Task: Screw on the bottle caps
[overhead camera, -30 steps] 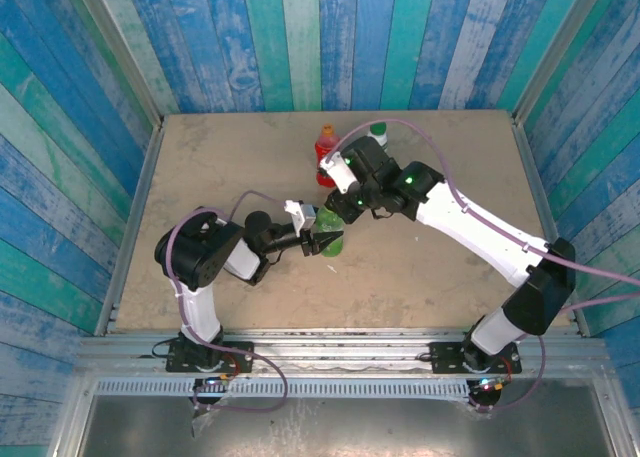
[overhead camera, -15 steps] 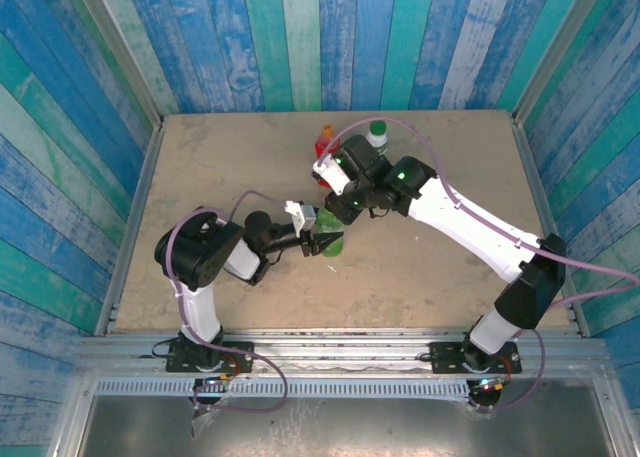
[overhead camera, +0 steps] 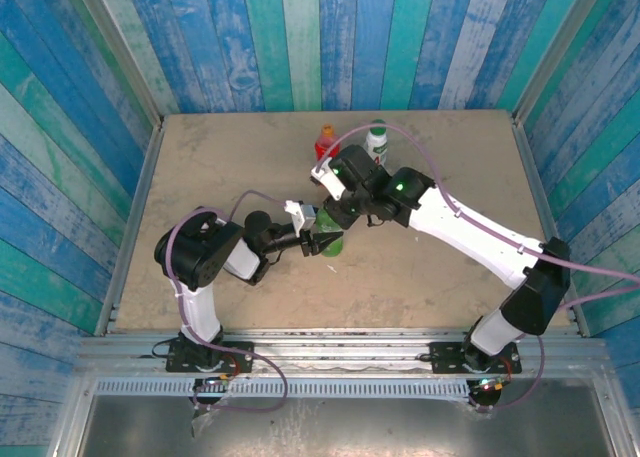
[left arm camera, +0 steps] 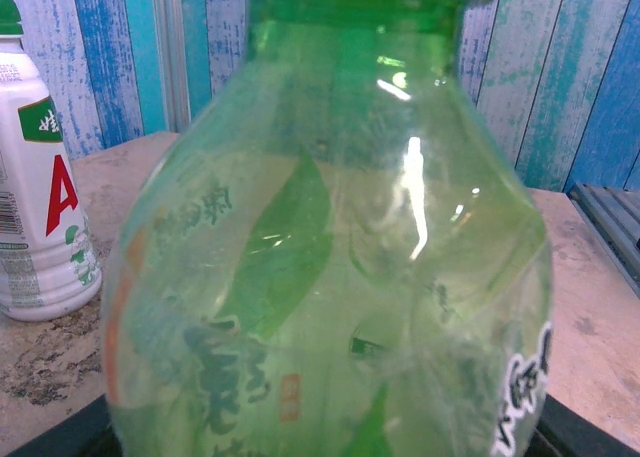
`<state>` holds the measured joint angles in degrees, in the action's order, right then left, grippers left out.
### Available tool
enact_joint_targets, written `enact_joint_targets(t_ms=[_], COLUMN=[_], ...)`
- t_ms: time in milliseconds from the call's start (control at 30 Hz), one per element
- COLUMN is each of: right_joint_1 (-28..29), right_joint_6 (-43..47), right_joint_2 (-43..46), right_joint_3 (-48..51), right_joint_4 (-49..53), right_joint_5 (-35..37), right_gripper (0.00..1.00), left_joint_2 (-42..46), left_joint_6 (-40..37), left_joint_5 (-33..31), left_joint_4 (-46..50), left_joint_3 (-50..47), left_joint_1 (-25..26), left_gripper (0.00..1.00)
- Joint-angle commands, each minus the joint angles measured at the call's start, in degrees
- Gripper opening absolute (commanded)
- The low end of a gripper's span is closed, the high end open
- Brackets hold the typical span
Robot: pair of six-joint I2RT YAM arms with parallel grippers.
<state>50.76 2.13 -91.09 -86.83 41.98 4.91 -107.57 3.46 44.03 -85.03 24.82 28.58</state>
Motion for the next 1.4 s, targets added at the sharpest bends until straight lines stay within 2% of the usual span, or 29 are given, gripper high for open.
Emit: enact_joint_targets(t_ms=[0, 200, 433, 600, 700, 833, 933, 1033, 1100, 1267, 1367], right_joint_1=[0.78, 2.27, 2.6, 2.52, 2.59, 2.59, 2.5, 1.03, -1.34, -7.4, -8.74], right_joint_6=[-1.26, -0.44, -0.38, 0.33, 0.08, -0.54, -1.36, -2.63, -5.59, -13.01, -12.82], right_joint_2=[-2.34, -3.43, -2.54, -1.43, -0.73, 1.42, 4.58, 7.41, 8.7, 8.77, 6.81], right_joint_3=[3.83, 2.23, 1.46, -0.79, -1.32, -0.85, 0.6, 2.95, 4.46, 6.63, 5.12], right_joint_4=[6.59, 8.27, 8.16, 7.09, 6.66, 6.23, 3.57, -1.24, -4.41, -10.03, -9.88], right_joint_5=[2.1, 6.01, 5.98, 5.39, 5.93, 5.89, 5.17, 1.54, -1.55, -10.29, -15.31], right_gripper=[0.32, 0.31, 0.34, 0.43, 0.56, 0.66, 0.7, 0.69, 0.65, 0.44, 0.44], left_joint_2=[-0.16, -0.12, -0.13, -0.05, 0.02, 0.05, -0.02, -0.19, -0.14, -0.2, -0.19], left_joint_6=[0.4, 0.39, 0.49, 0.74, 0.76, 0.84, 0.84, 0.97, 1.02, 0.93, 0.89], left_joint_5=[0.34, 0.24, 0.28, 0.38, 0.49, 0.53, 0.61, 0.64, 0.62, 0.9, 0.95], left_joint_4=[1.73, 1.74, 1.77, 1.63, 1.75, 1.81, 1.76, 1.46, 1.38, 1.37, 1.62], left_joint_3=[0.93, 0.85, 1.0, 0.88, 0.78, 0.8, 0.83, 0.86, 0.76, 0.84, 0.95], left_joint_1=[0.38, 0.37, 0.36, 0.34, 0.34, 0.34, 0.34, 0.26, 0.25, 0.25, 0.25], left_gripper=[0.64, 0.64, 0.64, 0.64, 0.64, 0.64, 0.64, 0.64, 0.65, 0.64, 0.64])
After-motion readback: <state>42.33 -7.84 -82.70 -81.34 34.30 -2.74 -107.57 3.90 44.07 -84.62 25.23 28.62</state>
